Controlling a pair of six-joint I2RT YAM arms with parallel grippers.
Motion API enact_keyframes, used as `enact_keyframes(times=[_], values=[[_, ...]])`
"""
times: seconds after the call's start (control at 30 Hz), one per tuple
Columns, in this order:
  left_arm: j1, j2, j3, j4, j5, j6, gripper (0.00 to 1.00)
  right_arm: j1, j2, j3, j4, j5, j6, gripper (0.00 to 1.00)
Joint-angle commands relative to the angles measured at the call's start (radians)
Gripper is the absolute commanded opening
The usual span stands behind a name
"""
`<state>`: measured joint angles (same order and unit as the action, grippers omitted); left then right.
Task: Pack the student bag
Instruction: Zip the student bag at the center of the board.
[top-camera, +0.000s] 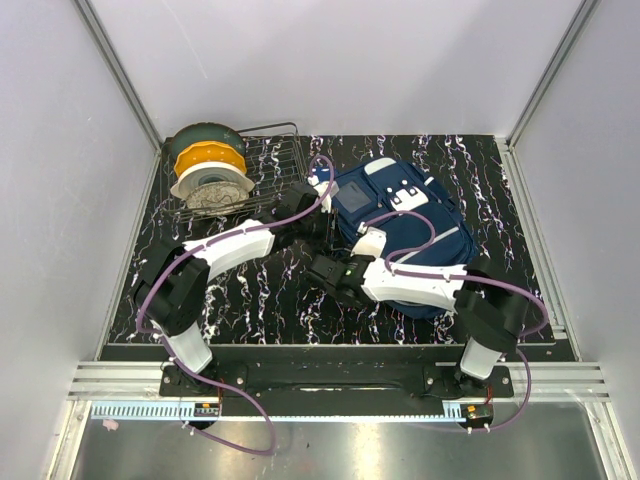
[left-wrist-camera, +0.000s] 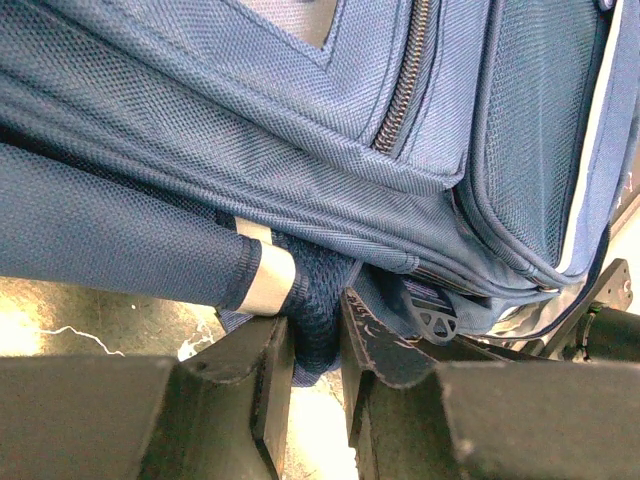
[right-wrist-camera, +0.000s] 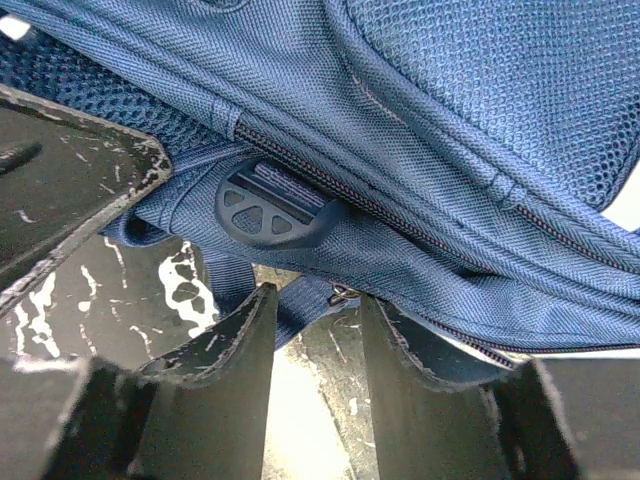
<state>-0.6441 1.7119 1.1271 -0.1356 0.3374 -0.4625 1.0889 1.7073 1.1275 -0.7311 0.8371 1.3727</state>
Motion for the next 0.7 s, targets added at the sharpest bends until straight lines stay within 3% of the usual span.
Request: enact_keyframes(times=[0.0, 0.2, 0.3, 0.47, 0.67], values=[[-0.008, -0.064, 0.060, 0.047, 0.089, 0.013, 0.26, -0.015, 0.040, 0.052, -0.054, 0.105, -0.017, 0.43], [-0.006, -0.060, 0.071, 0.034, 0.094, 0.019, 0.26, -0.027, 0.049, 0.048, -0.062, 0.106, -0.011, 0.35], [-0.006, -0.060, 0.076, 0.031, 0.097, 0.019, 0.26, -0.033, 0.046, 0.043, -0.062, 0.106, -0.008, 0.18], [-0.006, -0.066, 0.073, 0.027, 0.094, 0.022, 0.26, -0.043, 0.028, 0.028, -0.062, 0.102, -0.006, 0.15], [-0.002, -0.064, 0.069, 0.028, 0.088, 0.025, 0.24, -0.046, -0.035, -0.015, -0.019, 0.056, -0.052, 0.00]])
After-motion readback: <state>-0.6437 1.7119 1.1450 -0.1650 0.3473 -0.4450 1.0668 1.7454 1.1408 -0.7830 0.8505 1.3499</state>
